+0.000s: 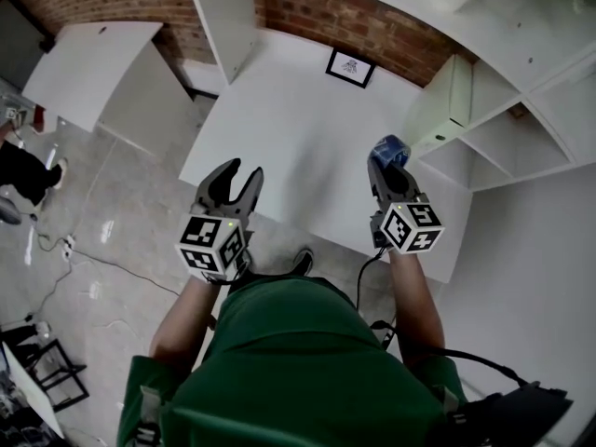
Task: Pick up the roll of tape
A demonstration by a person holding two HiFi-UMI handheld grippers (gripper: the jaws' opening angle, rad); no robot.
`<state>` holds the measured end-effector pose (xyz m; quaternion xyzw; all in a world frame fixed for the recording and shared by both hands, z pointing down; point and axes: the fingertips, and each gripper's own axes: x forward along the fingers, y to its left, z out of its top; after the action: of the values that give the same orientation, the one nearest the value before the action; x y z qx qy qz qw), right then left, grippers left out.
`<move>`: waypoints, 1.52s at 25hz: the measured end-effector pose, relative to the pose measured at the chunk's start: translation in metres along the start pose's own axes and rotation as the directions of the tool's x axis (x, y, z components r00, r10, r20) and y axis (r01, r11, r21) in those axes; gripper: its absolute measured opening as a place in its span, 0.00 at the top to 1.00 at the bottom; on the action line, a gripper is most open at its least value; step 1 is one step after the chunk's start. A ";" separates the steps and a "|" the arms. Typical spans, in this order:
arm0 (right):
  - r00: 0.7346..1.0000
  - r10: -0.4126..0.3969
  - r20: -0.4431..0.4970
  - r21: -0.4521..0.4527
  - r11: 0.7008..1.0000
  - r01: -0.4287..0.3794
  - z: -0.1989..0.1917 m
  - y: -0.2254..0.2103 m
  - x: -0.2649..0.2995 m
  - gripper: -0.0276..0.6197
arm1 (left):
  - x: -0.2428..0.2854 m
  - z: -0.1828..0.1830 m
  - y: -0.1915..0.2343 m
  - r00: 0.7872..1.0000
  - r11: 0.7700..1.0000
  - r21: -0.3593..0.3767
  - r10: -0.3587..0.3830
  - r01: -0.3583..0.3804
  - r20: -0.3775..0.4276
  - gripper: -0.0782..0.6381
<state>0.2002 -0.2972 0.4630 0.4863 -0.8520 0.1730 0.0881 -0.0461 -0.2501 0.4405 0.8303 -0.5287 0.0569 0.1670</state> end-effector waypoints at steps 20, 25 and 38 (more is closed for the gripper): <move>0.953 0.030 0.302 -0.088 0.996 -0.003 0.109 0.113 -0.024 0.85 | -0.027 0.077 0.044 0.985 0.993 0.054 -0.115 0.109 0.129 0.62; 0.945 0.039 0.326 -0.100 0.995 -0.007 0.116 0.129 -0.023 0.85 | -0.036 0.078 0.054 0.984 0.993 0.045 -0.114 0.109 0.134 0.62; 0.938 0.056 0.343 -0.173 0.985 0.004 0.122 0.147 -0.021 0.85 | -0.051 0.090 0.073 0.980 0.997 0.045 -0.070 0.063 0.186 0.62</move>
<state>0.0865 -0.2581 0.3131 0.4885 -0.8721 0.0120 -0.0243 -0.1412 -0.2645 0.3580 0.8522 -0.5128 -0.0169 0.1021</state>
